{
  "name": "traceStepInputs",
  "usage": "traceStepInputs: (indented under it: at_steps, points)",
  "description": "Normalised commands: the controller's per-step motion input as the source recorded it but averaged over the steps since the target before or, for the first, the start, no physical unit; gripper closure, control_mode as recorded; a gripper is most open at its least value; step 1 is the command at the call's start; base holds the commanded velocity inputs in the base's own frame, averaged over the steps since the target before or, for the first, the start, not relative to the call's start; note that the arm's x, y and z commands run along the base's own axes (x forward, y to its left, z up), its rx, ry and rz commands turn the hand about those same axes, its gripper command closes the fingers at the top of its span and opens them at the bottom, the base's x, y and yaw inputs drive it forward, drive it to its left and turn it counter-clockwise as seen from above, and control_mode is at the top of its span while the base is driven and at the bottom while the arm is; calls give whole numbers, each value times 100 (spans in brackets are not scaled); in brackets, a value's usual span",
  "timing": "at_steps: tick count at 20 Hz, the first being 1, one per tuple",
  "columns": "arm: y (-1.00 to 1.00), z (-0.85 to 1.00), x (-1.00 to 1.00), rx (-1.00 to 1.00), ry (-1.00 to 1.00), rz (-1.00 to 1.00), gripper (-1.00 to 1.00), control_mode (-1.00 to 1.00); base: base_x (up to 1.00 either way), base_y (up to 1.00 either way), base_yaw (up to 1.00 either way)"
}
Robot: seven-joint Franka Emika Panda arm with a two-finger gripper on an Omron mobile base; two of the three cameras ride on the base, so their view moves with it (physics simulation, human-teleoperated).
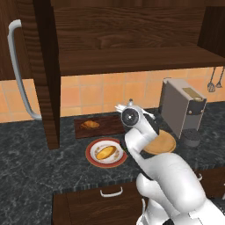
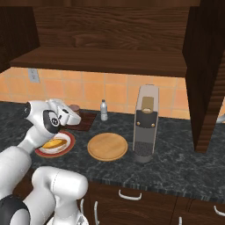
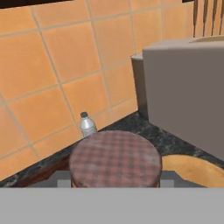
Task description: From the different types of pastries on the counter, select a croissant and place it on the cutting board. Then retrieve a jar of jam from the cabinet and place it alongside the croissant on the cutting board.
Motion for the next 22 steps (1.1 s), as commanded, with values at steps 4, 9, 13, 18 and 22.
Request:
traceStepInputs:
  at_steps: [4,9,13,18,22]
  points:
    - [54,-30,20,-1,2,0,100,-100,0,0,0]
    - [28,-25,13,0,1,-1,100,-100,0,0,0]
    - [1,-32,6,0,0,-2,100,-100,0,0,0]
    - [7,-25,16,0,0,-3,100,-100,0,0,0]
    - [12,-19,26,0,0,0,100,-100,0,0,0]
